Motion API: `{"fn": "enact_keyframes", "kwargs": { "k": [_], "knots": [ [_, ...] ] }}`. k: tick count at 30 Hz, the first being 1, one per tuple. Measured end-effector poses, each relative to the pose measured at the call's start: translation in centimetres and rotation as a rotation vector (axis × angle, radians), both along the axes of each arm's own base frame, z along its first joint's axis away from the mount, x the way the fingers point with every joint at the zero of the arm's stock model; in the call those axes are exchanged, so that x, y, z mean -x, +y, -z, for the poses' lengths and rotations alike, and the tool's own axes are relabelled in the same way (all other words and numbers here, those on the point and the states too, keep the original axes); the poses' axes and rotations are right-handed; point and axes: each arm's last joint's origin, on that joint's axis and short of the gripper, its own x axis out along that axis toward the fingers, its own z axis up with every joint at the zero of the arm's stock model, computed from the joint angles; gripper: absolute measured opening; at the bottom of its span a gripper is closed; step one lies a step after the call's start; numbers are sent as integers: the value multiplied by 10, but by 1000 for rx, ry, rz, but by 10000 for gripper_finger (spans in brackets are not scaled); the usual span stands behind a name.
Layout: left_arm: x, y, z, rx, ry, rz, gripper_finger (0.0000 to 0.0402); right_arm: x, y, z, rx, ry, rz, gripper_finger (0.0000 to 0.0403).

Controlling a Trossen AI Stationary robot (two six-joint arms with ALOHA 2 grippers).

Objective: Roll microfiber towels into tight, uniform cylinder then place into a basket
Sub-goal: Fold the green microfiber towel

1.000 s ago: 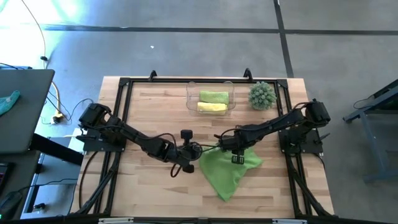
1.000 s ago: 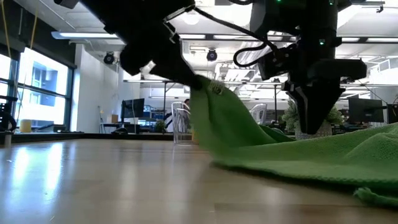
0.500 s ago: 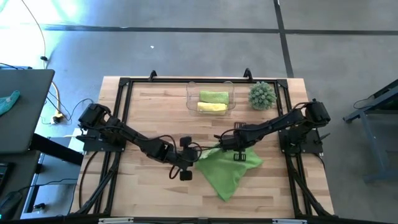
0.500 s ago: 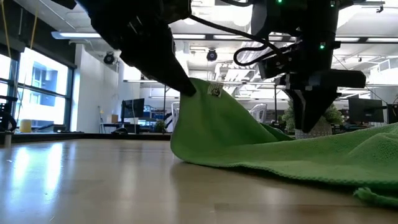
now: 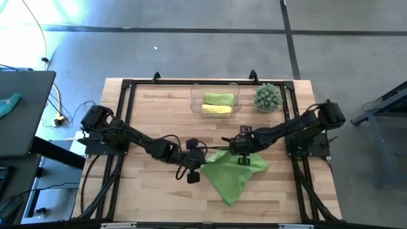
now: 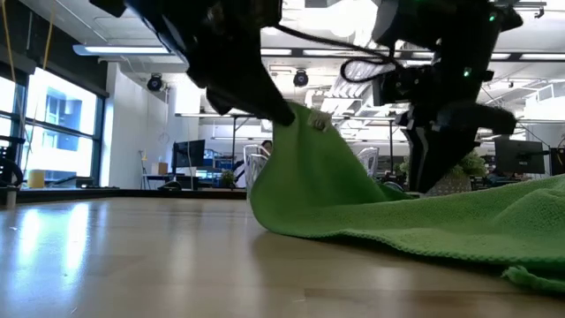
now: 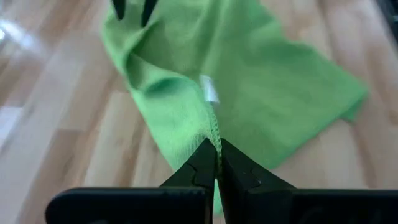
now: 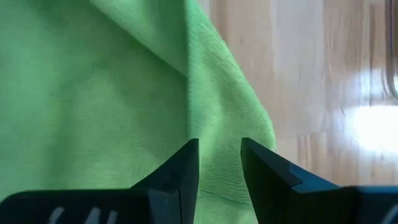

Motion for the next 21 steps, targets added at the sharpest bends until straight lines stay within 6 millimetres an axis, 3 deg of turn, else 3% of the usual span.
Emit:
{"fn": "enact_keyframes", "kwargs": {
  "k": [10, 21],
  "knots": [
    [-4, 6, -3, 24, -44, 25, 0, 1, 12, 0, -33, -41, 12, 113],
    [-2, 7, -1, 28, -20, 12, 0, -23, 20, -32, -71, -178, 0, 113]
  ]
}}
